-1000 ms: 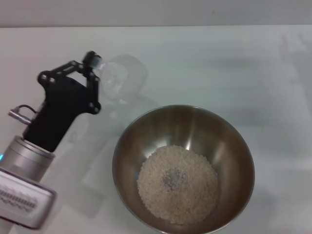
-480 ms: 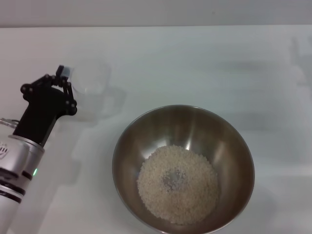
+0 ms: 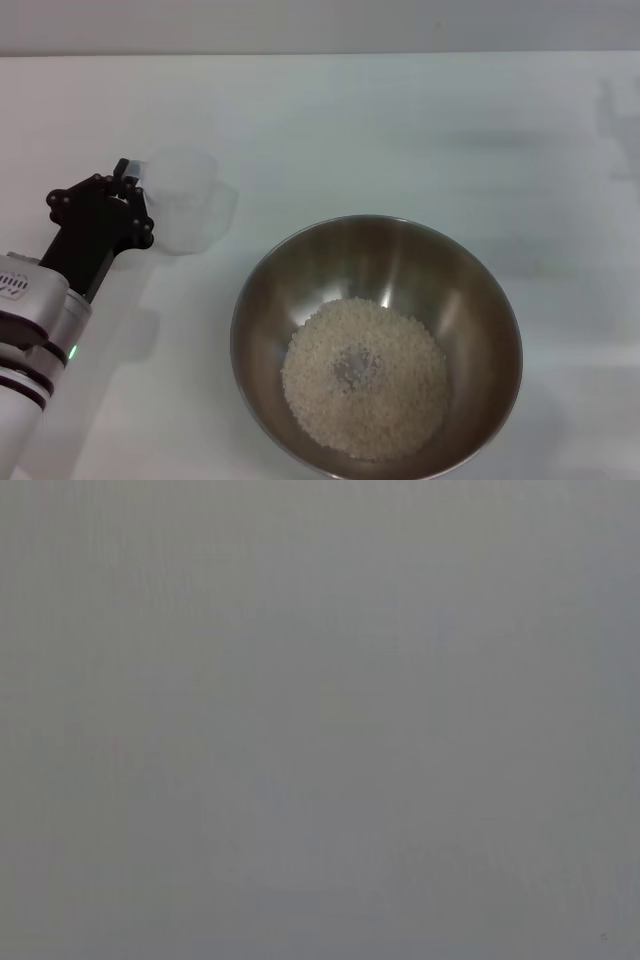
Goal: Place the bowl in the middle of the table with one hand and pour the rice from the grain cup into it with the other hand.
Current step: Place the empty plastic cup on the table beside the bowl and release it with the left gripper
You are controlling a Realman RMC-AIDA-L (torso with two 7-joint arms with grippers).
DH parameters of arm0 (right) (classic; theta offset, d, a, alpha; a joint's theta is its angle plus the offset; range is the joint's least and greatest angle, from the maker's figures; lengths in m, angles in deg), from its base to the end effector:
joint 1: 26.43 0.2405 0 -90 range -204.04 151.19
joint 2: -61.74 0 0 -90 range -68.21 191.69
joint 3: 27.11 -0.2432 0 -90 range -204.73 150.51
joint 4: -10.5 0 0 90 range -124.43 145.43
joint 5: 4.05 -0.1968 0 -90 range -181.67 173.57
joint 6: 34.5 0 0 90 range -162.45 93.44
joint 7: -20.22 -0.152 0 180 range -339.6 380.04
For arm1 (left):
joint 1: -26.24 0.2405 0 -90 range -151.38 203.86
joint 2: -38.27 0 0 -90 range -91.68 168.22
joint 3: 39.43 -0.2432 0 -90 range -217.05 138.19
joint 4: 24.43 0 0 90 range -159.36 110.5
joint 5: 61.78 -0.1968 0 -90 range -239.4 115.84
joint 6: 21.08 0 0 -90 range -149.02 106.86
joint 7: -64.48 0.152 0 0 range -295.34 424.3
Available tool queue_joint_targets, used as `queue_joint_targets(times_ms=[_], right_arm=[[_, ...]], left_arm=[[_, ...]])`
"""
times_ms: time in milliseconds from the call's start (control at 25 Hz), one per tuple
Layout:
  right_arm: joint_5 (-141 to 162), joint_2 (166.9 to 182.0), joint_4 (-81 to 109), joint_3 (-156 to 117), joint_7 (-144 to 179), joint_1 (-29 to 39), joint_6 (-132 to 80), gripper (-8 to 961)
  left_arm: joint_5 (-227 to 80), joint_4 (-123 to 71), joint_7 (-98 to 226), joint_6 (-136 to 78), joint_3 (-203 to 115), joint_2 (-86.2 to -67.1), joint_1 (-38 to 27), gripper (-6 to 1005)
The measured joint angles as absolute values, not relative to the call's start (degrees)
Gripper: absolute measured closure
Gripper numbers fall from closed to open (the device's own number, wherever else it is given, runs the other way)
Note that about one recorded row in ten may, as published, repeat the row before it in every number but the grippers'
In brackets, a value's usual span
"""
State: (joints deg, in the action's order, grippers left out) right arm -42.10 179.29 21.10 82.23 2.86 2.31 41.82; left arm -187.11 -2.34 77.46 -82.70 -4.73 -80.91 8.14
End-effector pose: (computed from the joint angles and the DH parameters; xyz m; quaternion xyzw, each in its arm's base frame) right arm 0.2782 0.3560 0.0621 -0.5884 0.2033 0.4456 0.6434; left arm -0.2891 0.2924 -0.0553 -0.7678 -0.1616 -0.2197 0.5797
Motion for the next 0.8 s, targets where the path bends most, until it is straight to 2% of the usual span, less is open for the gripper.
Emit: queue_joint_targets(times_ms=[480,800], right_arm=[[-42.1,179.42,21.4,82.3,2.7,1.6,42.1,477],[-42.1,179.54,21.4,82.3,2.7,1.4,42.5,476]], left_arm=[[-187.0,-2.9,75.9,-81.3,-4.1,-80.68,8.2,913],[-187.0,-4.4,75.3,-82.4,-4.2,-80.60,8.2,759]])
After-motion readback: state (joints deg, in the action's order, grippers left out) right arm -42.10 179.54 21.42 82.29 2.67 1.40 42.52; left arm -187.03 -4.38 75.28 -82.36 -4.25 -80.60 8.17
